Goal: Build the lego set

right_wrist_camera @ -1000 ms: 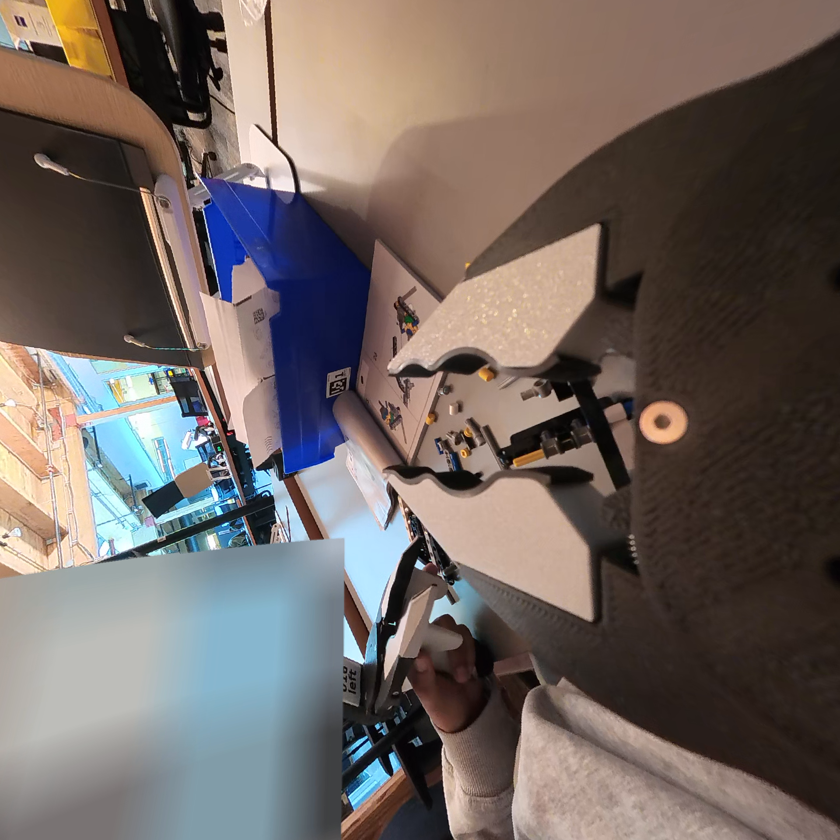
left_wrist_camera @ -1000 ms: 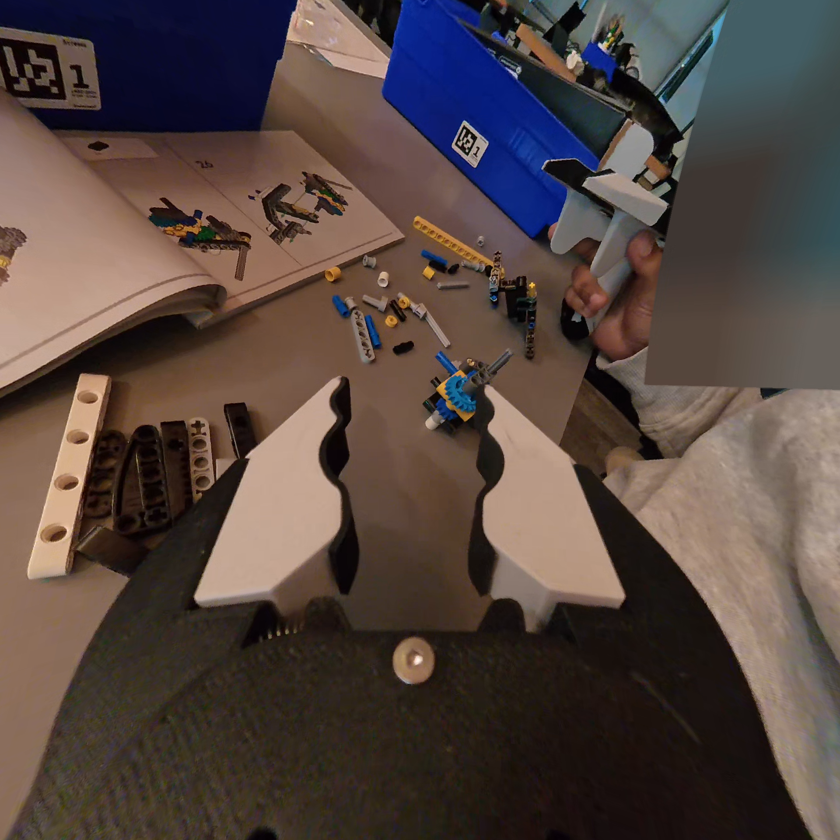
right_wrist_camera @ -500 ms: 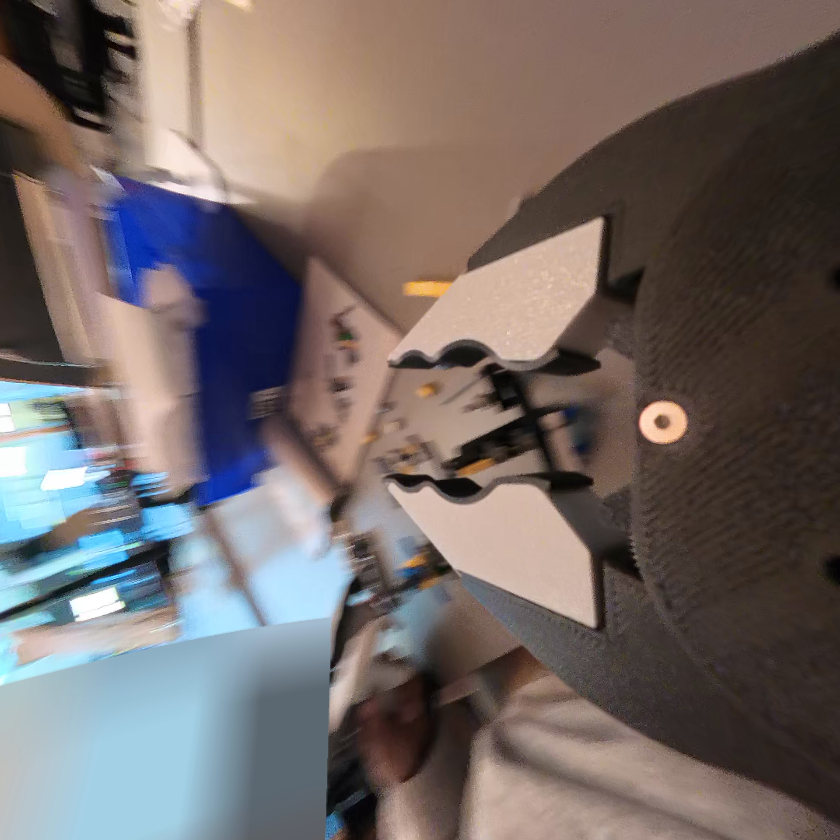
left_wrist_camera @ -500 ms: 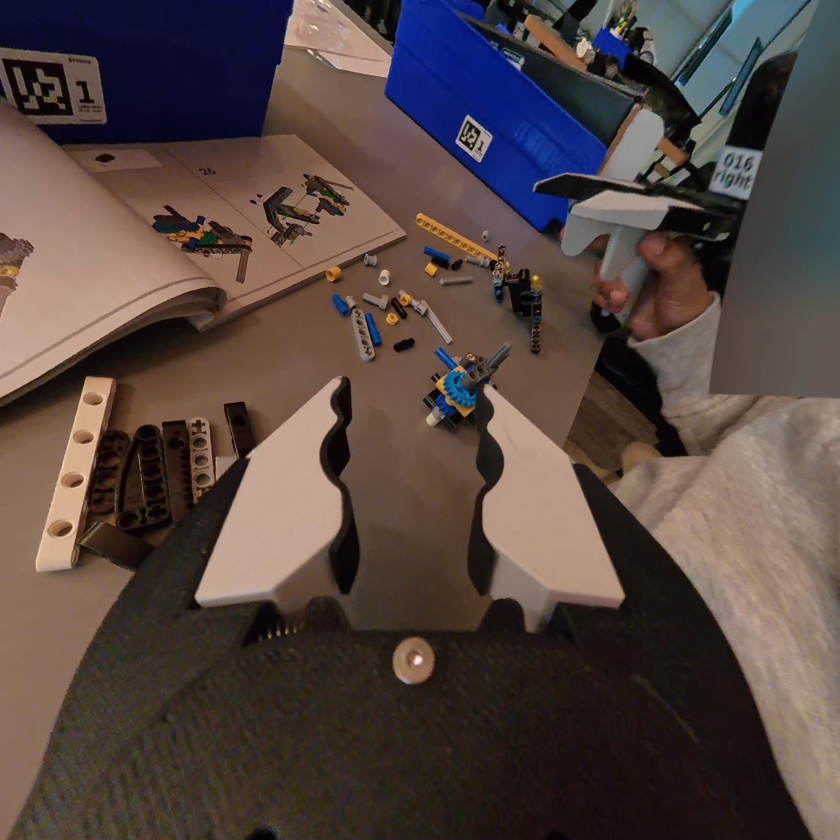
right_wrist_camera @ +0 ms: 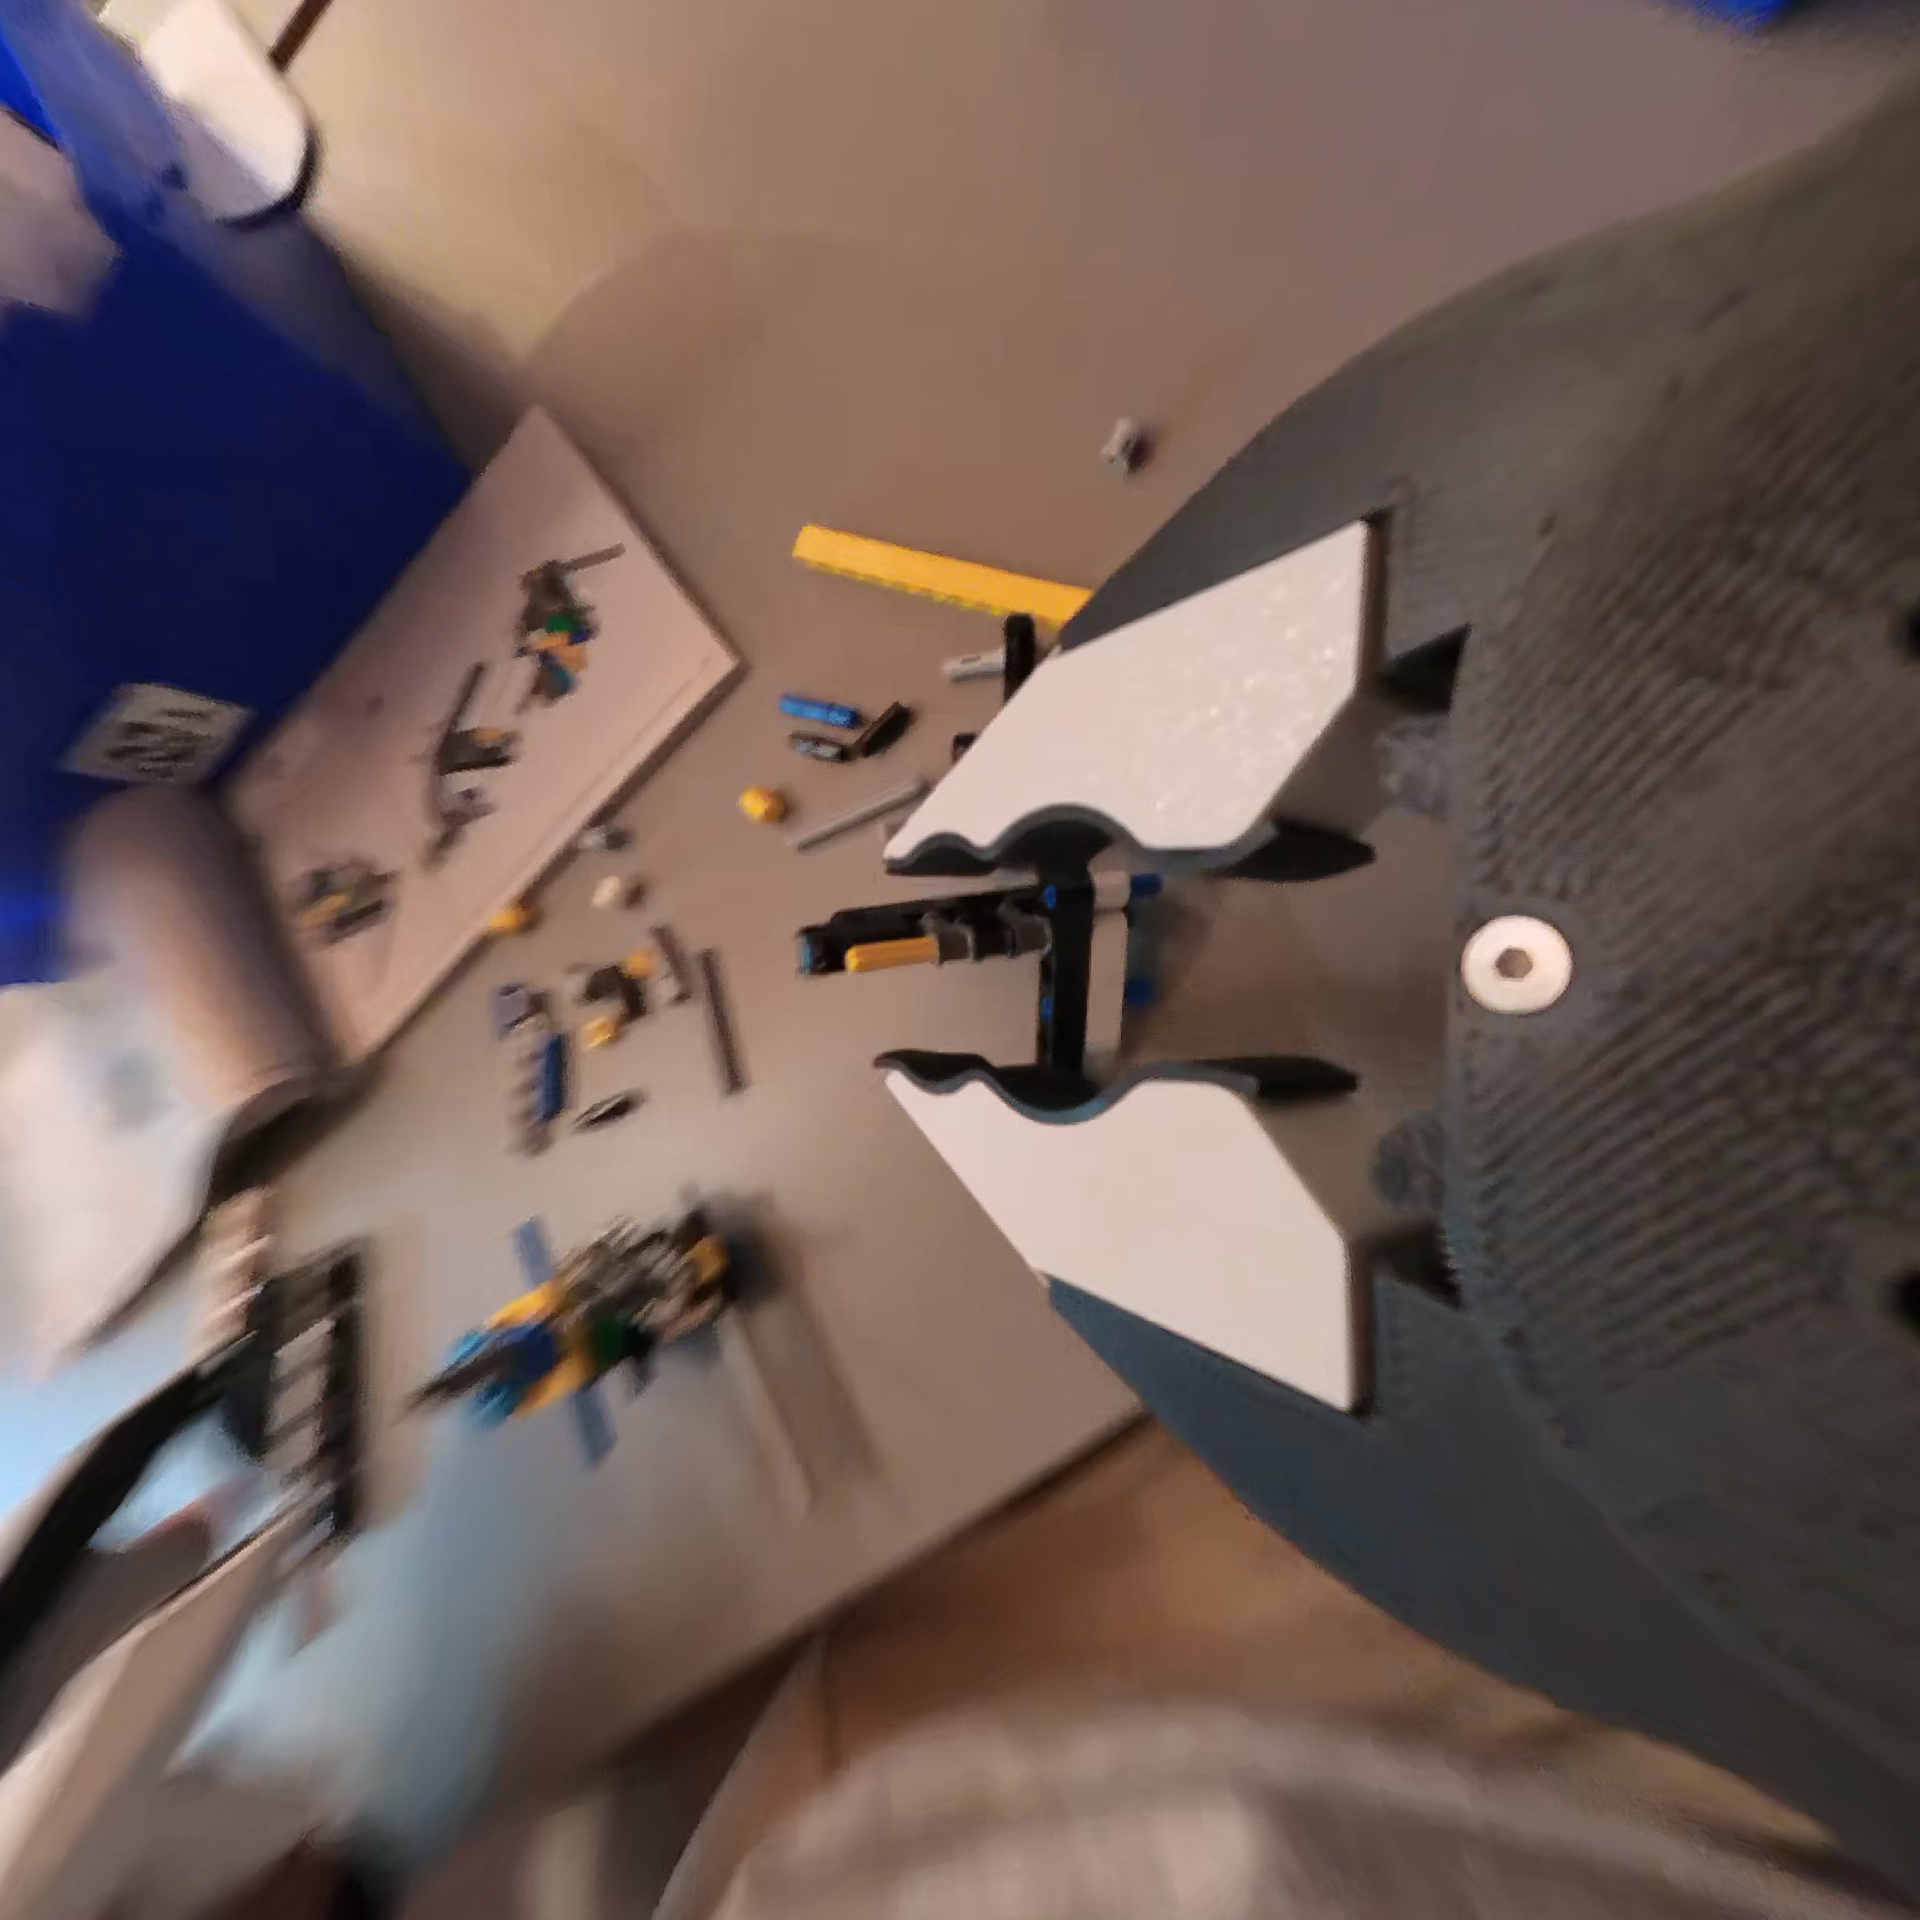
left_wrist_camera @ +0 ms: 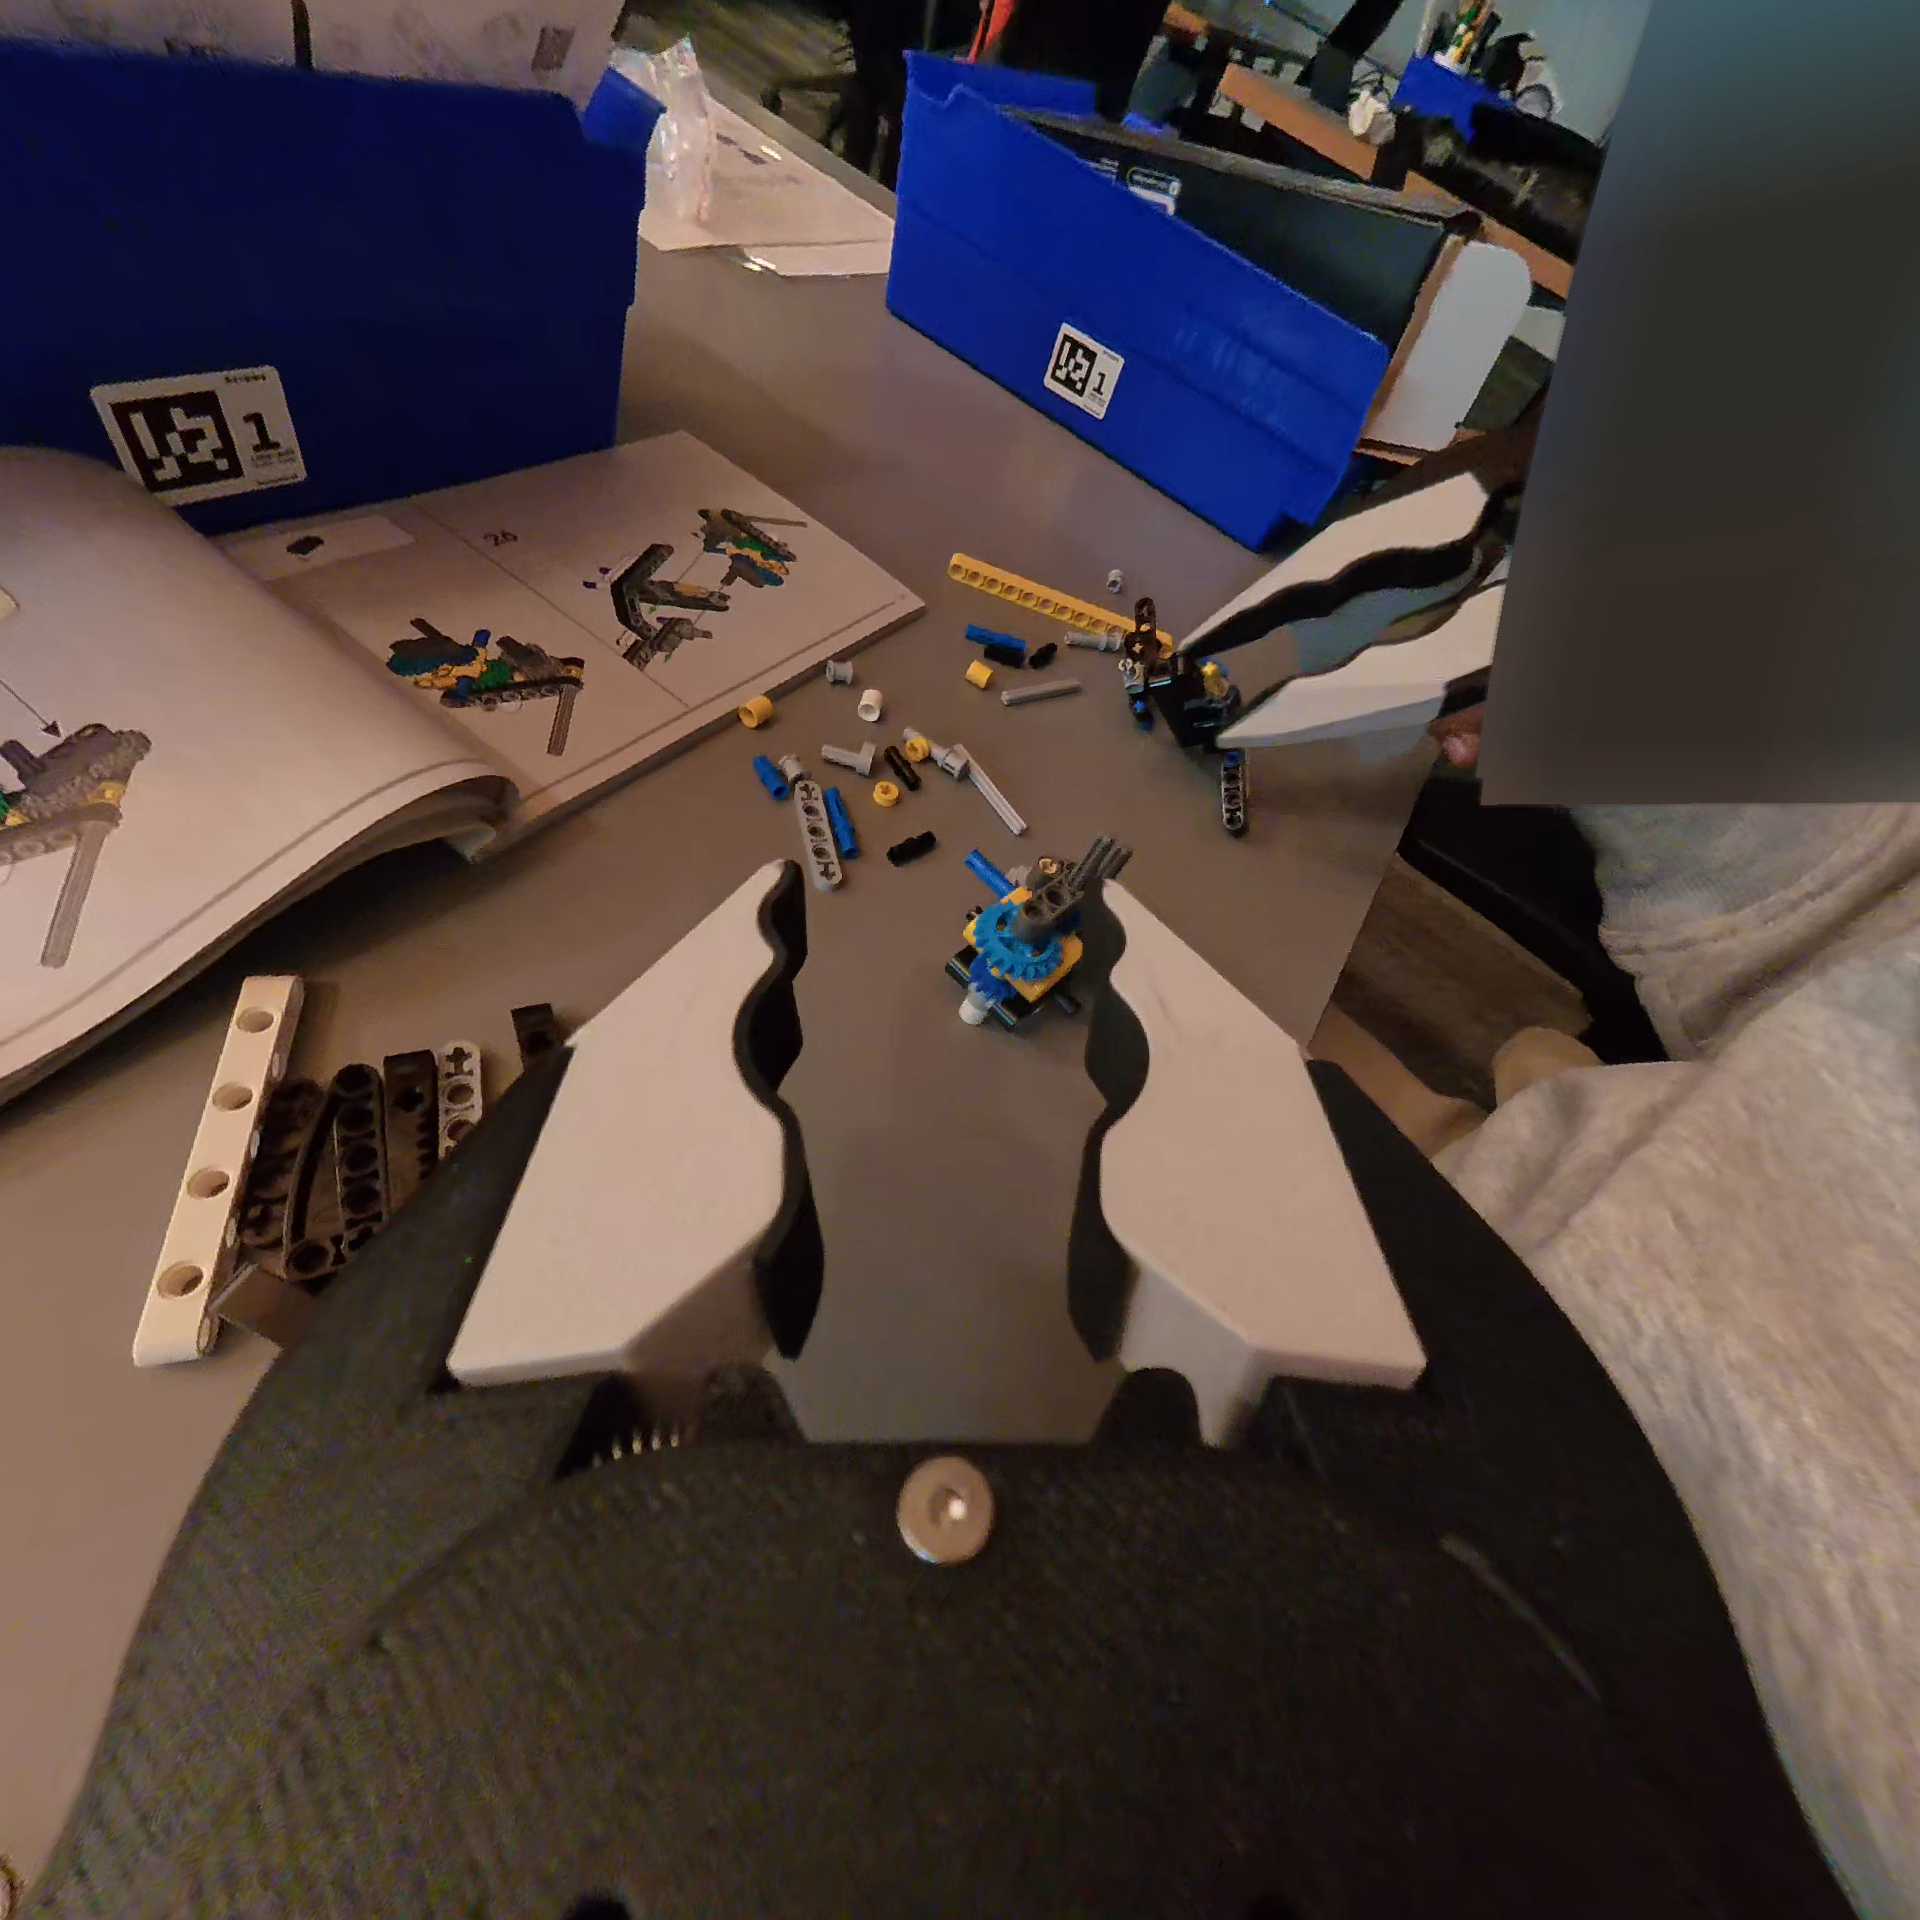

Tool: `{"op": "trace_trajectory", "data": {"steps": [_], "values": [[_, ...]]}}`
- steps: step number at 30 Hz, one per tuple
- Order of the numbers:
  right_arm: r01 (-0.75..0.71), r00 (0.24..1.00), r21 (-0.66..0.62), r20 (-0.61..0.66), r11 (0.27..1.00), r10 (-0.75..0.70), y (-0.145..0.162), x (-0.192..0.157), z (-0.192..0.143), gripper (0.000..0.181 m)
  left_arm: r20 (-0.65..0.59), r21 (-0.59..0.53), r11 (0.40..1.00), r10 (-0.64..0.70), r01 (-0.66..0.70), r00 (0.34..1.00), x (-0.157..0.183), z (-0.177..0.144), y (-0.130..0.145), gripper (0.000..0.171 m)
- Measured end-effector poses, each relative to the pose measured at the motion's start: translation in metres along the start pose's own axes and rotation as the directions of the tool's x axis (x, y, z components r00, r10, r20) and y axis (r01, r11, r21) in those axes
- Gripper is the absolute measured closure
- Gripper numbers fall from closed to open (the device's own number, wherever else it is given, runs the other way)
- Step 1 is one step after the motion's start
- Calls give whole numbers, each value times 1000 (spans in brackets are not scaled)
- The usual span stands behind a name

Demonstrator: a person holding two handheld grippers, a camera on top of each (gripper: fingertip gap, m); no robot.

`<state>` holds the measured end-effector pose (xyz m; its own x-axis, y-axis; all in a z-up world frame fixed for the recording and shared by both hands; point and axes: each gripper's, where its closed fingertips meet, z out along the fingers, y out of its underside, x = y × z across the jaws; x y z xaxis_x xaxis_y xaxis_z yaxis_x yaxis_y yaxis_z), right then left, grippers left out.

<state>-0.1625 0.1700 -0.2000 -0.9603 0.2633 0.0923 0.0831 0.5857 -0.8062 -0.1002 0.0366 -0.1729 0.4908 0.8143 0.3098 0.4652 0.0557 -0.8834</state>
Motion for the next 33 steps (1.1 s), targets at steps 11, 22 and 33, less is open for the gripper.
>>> {"op": "trace_trajectory", "data": {"steps": [11,22,33], "values": [[41,990,189,-143,981,-13,-34,16,-22,176,-25,60,998,11,-9,1000,13,-7,-13,120],[-678,734,635,558,370,388,-114,13,-86,177,-189,182,982,-9,45,982,67,-2,-38,120],[-682,731,503,493,531,472,-113,-21,-33,177,-114,209,976,91,-66,989,96,17,-44,142]]}}
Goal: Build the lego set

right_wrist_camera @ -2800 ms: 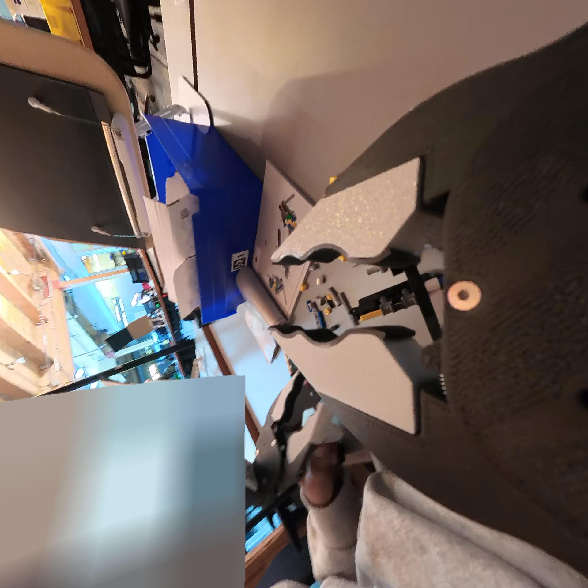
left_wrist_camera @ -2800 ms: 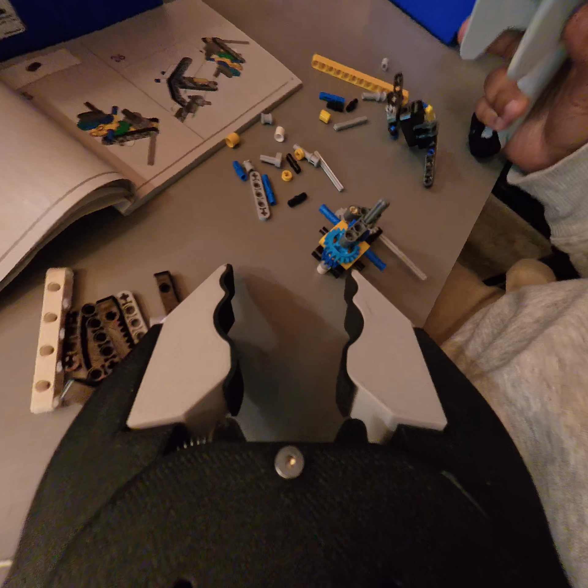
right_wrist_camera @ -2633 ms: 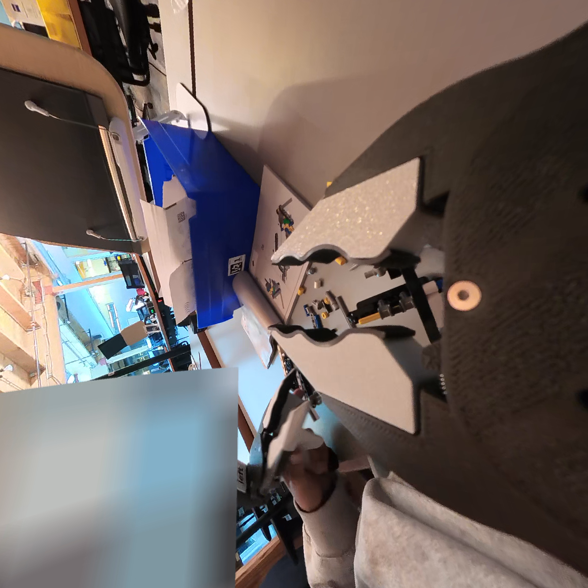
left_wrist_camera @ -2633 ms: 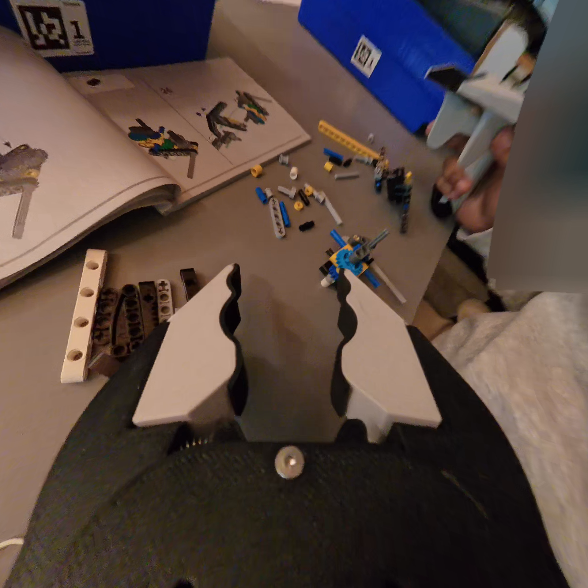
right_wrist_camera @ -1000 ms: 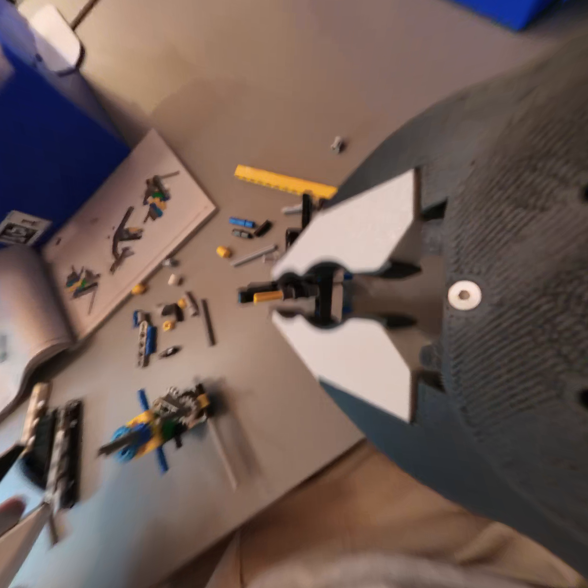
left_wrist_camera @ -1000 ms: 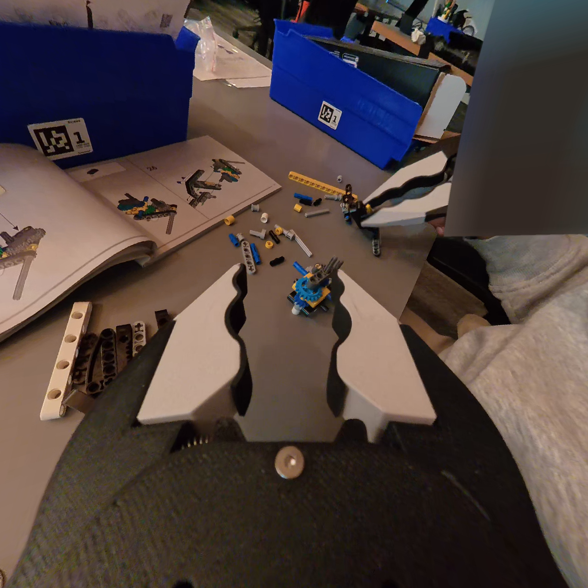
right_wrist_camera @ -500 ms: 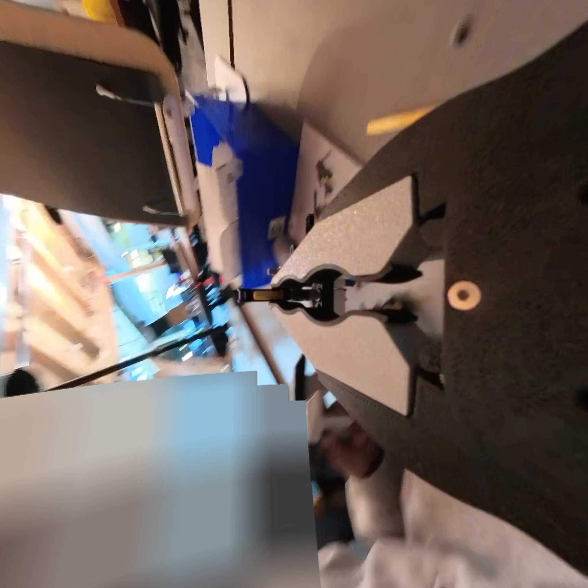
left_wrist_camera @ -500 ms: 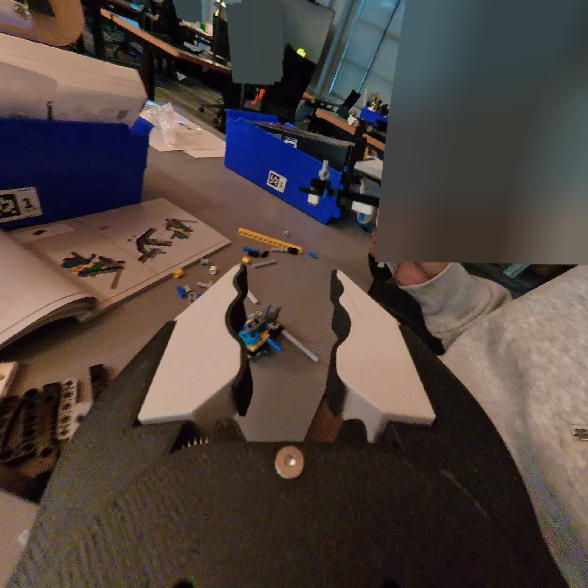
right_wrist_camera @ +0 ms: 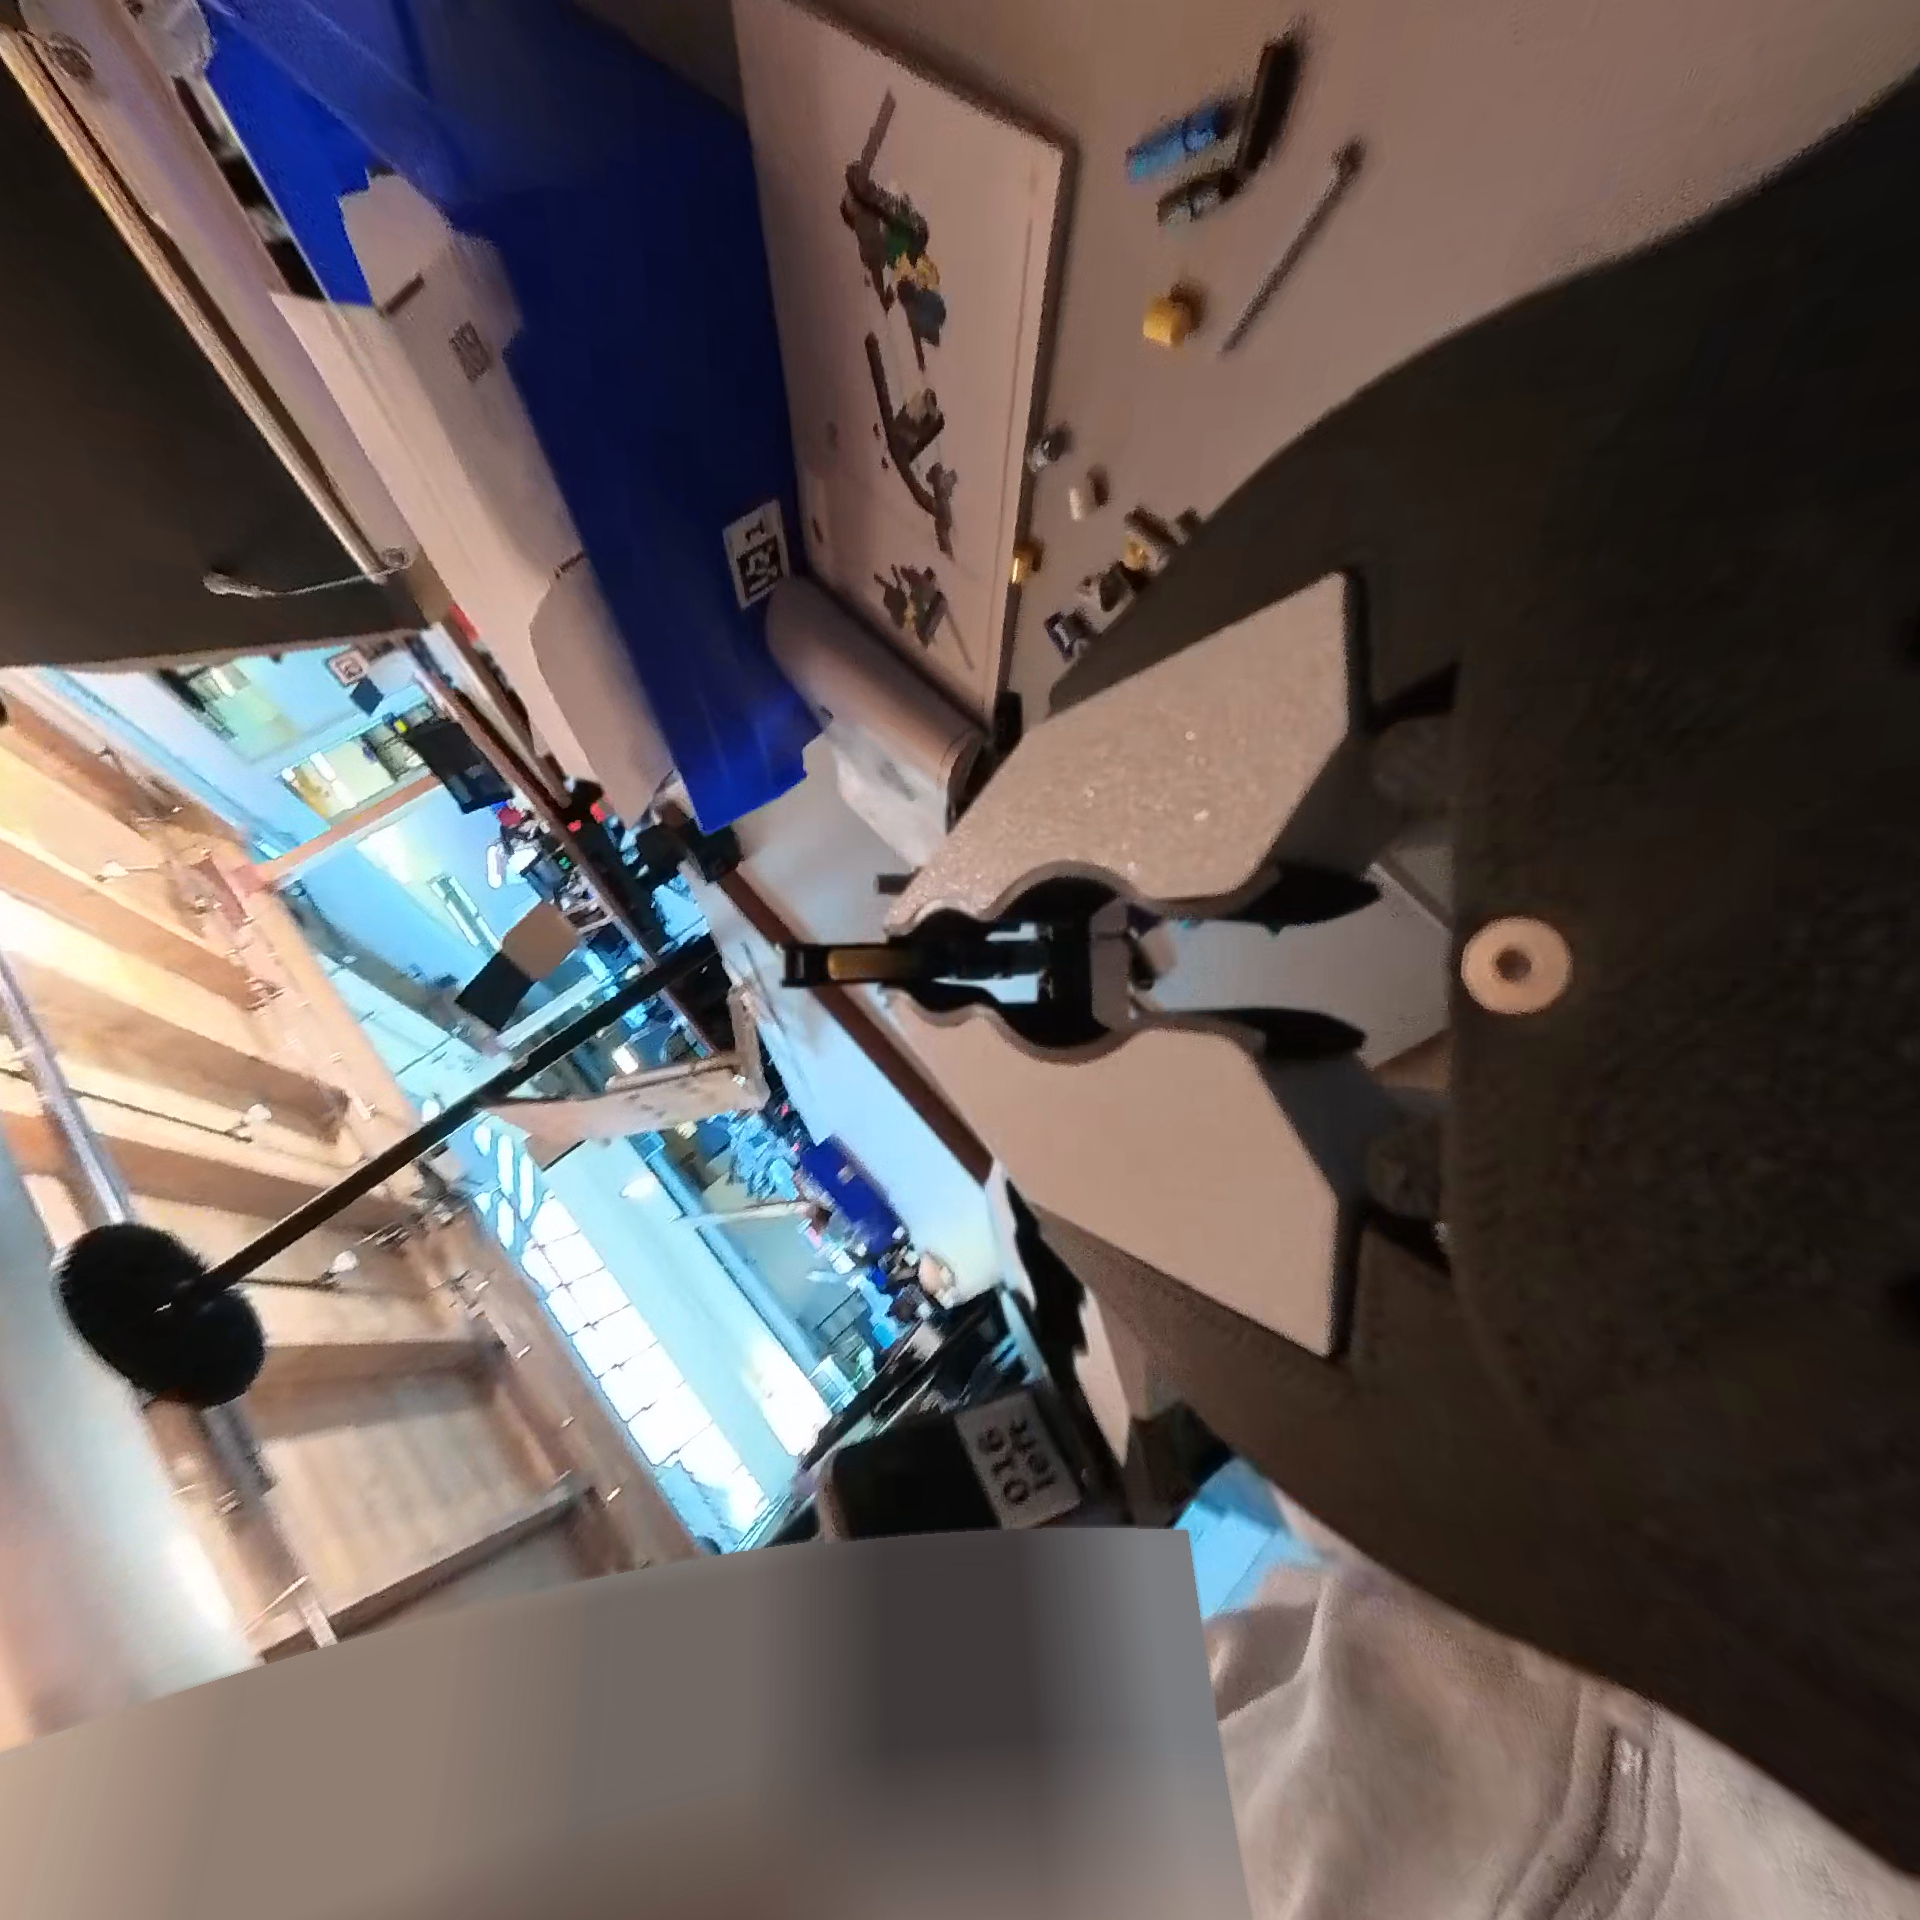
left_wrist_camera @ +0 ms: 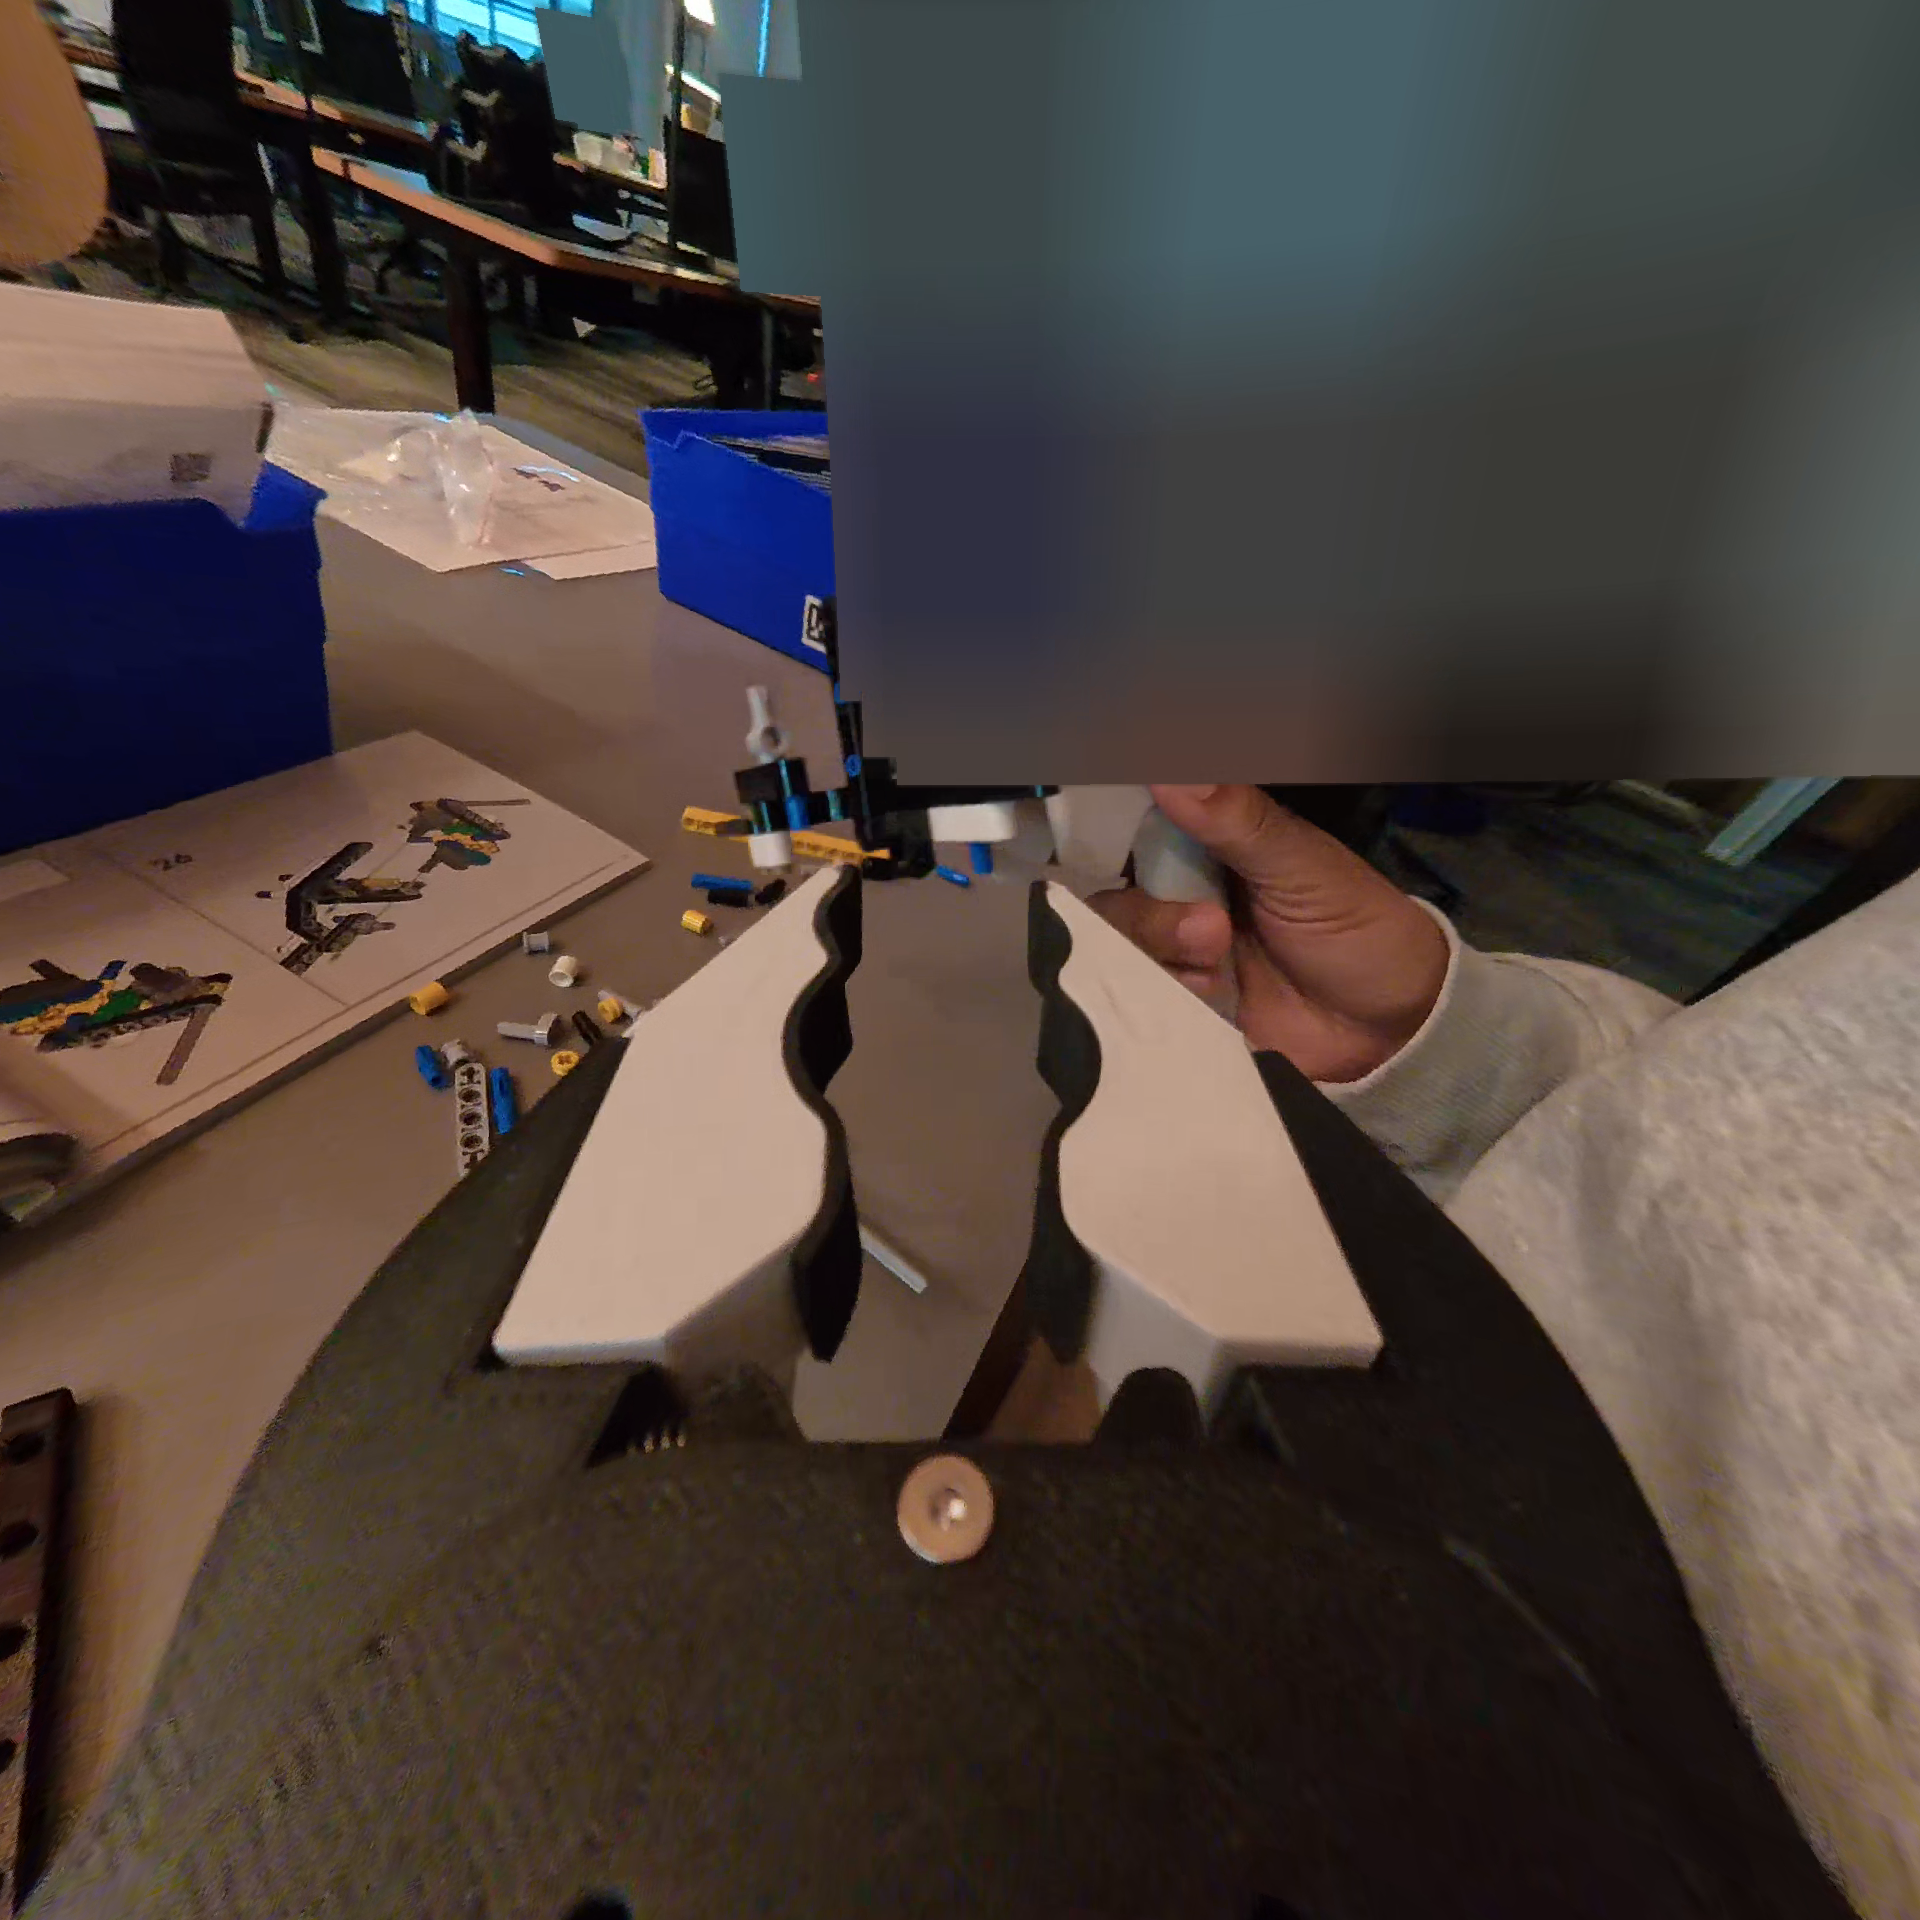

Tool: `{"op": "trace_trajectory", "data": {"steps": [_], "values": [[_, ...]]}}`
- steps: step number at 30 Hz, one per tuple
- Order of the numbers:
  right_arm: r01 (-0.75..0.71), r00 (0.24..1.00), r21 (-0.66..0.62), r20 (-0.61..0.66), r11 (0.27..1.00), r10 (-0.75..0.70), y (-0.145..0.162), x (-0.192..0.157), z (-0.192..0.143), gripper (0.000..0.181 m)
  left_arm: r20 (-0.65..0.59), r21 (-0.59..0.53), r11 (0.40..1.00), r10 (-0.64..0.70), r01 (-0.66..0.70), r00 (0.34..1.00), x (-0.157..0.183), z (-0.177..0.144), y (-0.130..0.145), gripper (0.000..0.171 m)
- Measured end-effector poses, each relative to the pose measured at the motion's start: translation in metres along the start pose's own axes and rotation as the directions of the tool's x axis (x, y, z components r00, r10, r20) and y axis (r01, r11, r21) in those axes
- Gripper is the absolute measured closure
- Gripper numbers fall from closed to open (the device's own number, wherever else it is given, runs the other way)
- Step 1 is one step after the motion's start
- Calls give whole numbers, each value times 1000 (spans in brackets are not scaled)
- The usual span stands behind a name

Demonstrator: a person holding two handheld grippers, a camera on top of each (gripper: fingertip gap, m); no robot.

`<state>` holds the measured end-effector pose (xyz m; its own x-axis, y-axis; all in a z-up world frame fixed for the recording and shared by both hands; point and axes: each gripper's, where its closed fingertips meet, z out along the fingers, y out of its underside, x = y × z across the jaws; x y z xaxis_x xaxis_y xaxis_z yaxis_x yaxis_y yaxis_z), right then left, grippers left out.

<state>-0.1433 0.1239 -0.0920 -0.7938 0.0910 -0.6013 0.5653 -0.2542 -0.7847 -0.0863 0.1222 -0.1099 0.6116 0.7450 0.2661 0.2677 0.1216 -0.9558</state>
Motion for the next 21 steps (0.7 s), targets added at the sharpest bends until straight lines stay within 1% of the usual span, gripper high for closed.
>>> {"op": "trace_trajectory", "data": {"steps": [3,6,9,13,21], "values": [[112,992,-45,-56,993,-115,8,3,3,177,-9,0,1000,-1,1,1000,2,-1,4,139],[249,960,-95,-107,964,-259,15,7,4,176,-11,-16,1000,-12,12,1000,2,-2,11,141],[331,931,-140,-111,933,-347,22,8,5,176,-5,-31,1000,-4,4,1000,0,-3,18,142],[302,947,-109,-79,947,-311,21,7,3,176,-10,-32,999,21,-21,1000,1,-5,22,142],[213,965,-89,-139,973,-224,17,37,-7,176,-23,-24,1000,4,-5,1000,-2,-5,23,142]]}}
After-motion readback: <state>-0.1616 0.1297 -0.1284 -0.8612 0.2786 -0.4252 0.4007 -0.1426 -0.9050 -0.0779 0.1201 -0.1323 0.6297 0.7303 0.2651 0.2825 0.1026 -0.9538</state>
